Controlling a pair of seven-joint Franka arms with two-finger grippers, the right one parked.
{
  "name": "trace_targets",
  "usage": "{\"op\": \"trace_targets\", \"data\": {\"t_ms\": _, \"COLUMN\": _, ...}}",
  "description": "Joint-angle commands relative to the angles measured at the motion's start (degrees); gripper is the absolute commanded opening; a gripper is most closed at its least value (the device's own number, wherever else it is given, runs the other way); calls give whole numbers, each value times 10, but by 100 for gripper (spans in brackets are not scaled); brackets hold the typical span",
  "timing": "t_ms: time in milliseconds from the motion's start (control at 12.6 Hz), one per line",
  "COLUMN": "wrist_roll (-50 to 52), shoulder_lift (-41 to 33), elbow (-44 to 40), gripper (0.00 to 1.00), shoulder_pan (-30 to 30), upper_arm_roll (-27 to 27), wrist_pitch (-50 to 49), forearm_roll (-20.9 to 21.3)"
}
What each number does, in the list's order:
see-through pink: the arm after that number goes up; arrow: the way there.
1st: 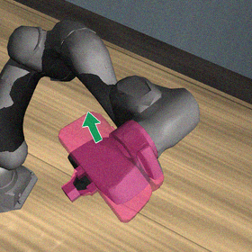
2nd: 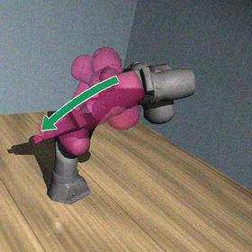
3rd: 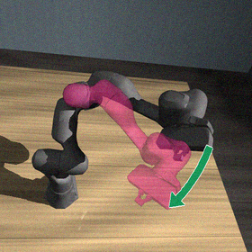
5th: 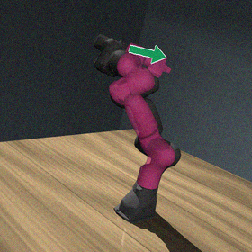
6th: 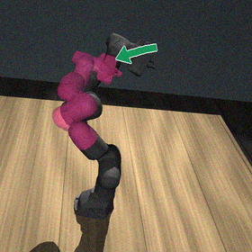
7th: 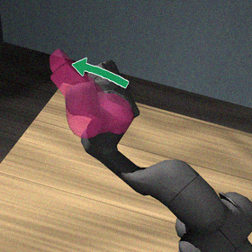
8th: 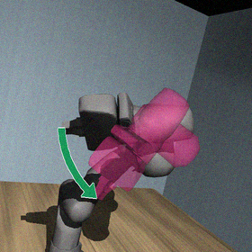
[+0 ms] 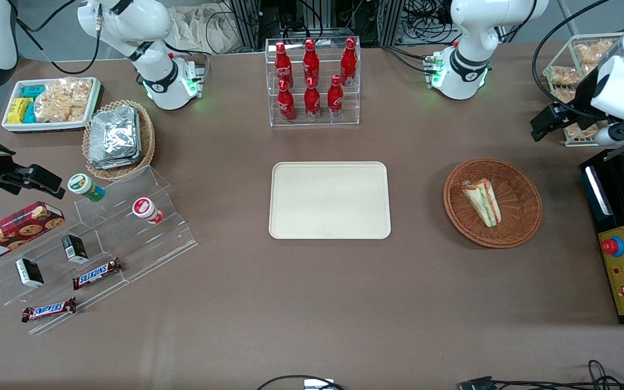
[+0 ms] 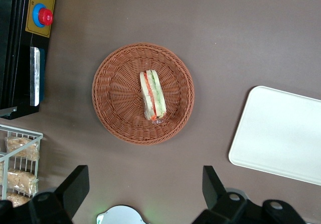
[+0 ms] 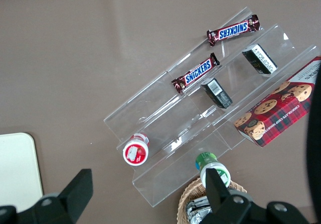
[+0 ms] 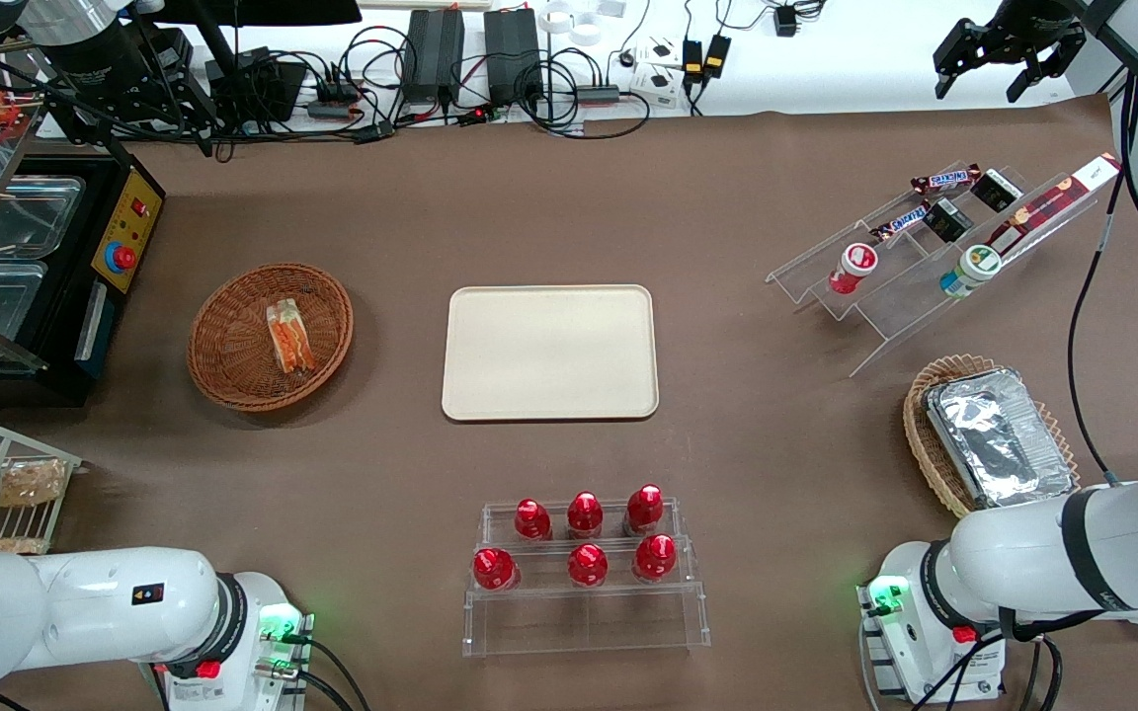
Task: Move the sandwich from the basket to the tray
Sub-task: 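Move the left gripper over the wrapped sandwich in the wicker basket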
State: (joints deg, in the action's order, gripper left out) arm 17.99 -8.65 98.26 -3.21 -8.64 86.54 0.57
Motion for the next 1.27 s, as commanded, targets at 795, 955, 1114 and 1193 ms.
{"op": "trace_targets", "data": {"t_ms": 795, "wrist_roll": -5, "shoulder_lift": -74, "elbow": 260, "gripper": 100, "shoulder_pan": -27, "upper_arm_roll": 7, "wrist_pitch": 181, "forearm_roll": 2}}
{"op": "trace_targets", "data": {"t_ms": 955, "wrist_roll": -1, "shoulder_lift": -39, "elbow": 316, "gripper": 100, "shoulder_pan": -27, "upper_arm_roll": 6, "wrist_pitch": 280, "forearm_roll": 2}}
{"op": "trace_targets", "data": {"t_ms": 1114, "wrist_roll": 5, "shoulder_lift": 14, "elbow": 348, "gripper": 100, "shoulder_pan": -27, "upper_arm_roll": 6, "wrist_pitch": 355, "forearm_roll": 2}}
{"op": "trace_targets", "data": {"t_ms": 1193, "wrist_roll": 30, "shoulder_lift": 42, "elbow": 357, "gripper": 100, "shoulder_pan": -22, "upper_arm_roll": 4, "wrist_pitch": 395, "forearm_roll": 3}}
